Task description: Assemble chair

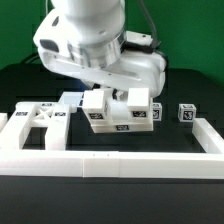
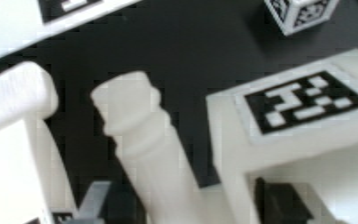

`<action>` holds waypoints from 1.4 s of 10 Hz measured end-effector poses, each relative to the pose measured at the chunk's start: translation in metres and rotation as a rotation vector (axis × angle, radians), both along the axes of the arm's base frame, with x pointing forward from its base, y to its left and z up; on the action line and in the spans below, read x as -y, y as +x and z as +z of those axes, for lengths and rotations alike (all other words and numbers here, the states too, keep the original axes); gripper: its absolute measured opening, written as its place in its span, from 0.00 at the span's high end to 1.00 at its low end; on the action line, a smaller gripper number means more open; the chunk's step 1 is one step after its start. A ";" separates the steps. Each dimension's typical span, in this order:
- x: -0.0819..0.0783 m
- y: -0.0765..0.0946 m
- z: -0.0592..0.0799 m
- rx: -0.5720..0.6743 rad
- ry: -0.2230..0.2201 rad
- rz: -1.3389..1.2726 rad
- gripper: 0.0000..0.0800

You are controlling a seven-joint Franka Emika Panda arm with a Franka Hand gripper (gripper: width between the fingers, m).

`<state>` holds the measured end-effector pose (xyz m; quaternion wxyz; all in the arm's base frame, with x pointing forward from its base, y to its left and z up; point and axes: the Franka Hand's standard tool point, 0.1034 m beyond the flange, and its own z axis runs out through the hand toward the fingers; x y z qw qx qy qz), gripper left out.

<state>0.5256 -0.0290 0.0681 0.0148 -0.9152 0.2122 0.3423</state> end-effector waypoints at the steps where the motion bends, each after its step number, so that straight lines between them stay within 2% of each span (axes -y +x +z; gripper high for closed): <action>1: -0.003 -0.005 -0.003 -0.106 -0.008 -0.025 0.64; 2: -0.004 -0.007 -0.004 -0.170 -0.006 -0.029 0.64; 3: -0.002 -0.015 0.004 -0.300 0.016 -0.046 0.64; 5: 0.003 -0.010 0.009 -0.410 0.024 -0.072 0.64; 7: 0.005 -0.005 0.007 -0.411 0.019 -0.079 0.64; 9: 0.005 0.001 -0.003 -0.371 0.009 -0.079 0.64; 11: 0.002 0.002 -0.003 -0.367 0.005 -0.077 0.30; 12: 0.002 0.002 -0.004 -0.367 0.004 -0.079 0.21; 14: 0.004 0.003 -0.003 -0.363 0.005 -0.074 0.19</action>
Offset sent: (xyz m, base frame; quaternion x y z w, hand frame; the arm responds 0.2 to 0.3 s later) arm 0.0087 0.0124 0.0270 -0.0066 -0.2276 0.0077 0.9737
